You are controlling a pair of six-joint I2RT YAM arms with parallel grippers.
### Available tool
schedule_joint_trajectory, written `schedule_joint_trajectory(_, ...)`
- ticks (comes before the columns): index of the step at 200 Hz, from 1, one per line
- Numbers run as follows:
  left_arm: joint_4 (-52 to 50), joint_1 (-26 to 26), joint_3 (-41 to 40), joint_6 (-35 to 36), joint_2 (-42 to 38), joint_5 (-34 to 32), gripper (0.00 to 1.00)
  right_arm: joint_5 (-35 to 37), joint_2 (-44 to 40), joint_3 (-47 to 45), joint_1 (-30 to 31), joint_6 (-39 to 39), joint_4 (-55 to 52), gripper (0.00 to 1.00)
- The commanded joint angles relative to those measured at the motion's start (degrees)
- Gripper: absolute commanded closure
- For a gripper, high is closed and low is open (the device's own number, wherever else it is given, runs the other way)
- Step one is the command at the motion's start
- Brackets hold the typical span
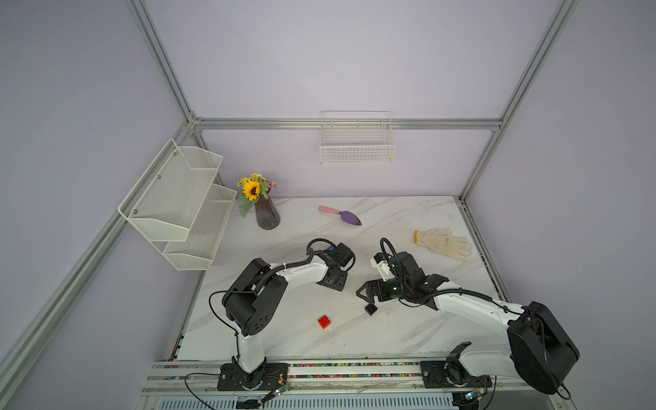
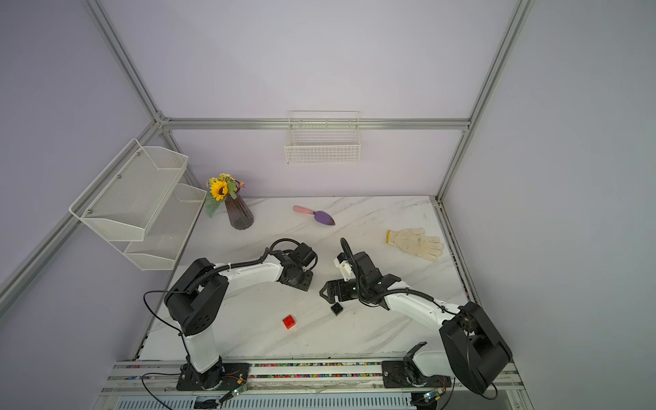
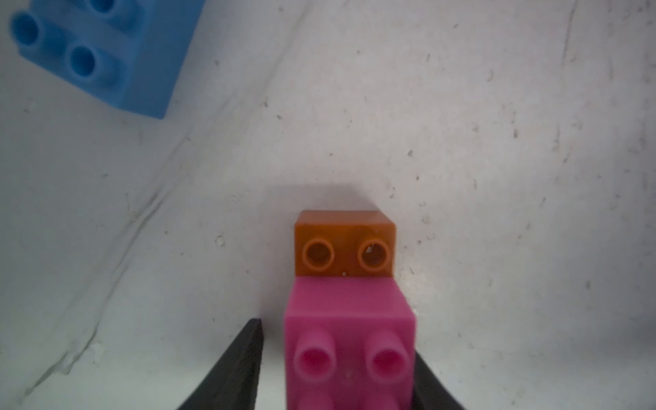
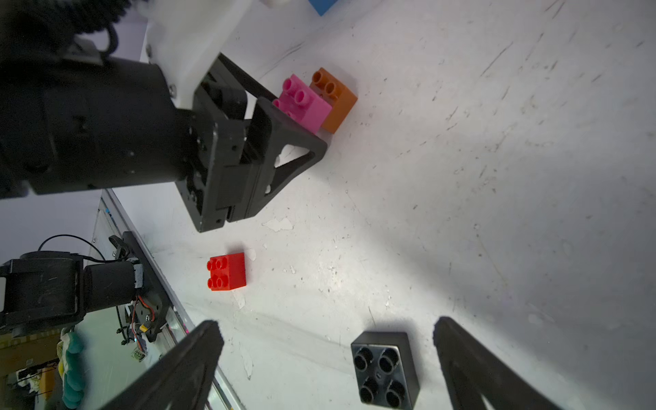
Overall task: Assemble the letter v with lego
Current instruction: Pick up the lego brick from the center of the board.
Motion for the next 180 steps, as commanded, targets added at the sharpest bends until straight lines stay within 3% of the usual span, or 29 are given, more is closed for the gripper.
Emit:
schedule_joint_trajectory(1,7.9,-0.3,-2.8,-0.7,-1.5,-2.3,0.46,-0.3,0.3,-0.7,0.3,0.1,1.8,0.03)
schedule_joint_trajectory(112,14.1,-1.4,-6.1,-0.9,1.0,-4.4,0.48,-0.5,1.0,-1.6,0.3,0.8,3.0,0.03)
schedule_joint_trajectory(180,13.8,-1.7,-6.1,-1.1,1.3,-4.8,0.57,-0.3,0.3,-2.0,0.3,0.6,2.7,0.03)
